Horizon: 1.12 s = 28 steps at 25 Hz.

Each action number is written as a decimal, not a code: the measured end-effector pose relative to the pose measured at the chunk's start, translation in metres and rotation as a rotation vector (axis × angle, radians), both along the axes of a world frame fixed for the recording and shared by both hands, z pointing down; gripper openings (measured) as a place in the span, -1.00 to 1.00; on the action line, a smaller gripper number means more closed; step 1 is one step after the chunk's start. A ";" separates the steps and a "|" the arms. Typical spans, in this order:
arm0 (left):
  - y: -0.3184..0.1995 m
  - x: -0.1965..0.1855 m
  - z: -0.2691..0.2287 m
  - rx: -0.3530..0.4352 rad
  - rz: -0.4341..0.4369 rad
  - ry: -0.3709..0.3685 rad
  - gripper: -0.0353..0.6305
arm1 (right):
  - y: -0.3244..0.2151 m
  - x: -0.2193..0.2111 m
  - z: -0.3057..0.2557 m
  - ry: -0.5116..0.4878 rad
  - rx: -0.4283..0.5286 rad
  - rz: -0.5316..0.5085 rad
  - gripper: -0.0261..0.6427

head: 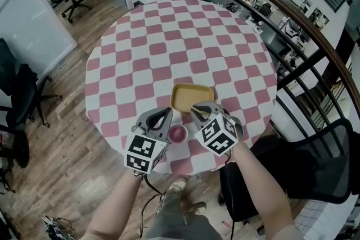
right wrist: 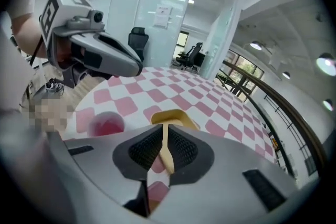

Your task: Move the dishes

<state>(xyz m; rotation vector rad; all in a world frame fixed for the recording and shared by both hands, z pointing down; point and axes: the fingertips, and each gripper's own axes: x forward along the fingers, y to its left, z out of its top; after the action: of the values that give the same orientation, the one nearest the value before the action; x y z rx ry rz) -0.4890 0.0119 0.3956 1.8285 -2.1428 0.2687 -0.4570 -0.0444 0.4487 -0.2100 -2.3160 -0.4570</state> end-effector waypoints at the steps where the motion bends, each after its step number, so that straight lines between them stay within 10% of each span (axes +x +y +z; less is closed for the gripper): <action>1: 0.001 0.001 -0.007 0.008 0.002 -0.005 -0.86 | 0.001 0.001 -0.011 -0.036 -0.021 0.024 -0.81; 13: 0.028 0.024 -0.134 0.156 0.005 -0.068 -0.85 | 0.023 0.056 -0.184 -0.466 -0.215 0.218 -0.82; 28: -0.003 0.158 -0.281 0.317 0.255 -0.177 -0.85 | 0.018 0.229 -0.364 -0.768 -0.107 0.418 -0.82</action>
<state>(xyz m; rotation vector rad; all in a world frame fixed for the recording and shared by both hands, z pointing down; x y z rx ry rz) -0.3312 0.0084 0.1143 2.3439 -2.1646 0.1582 -0.2282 -0.0266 0.0846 0.4790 -3.0250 -0.2122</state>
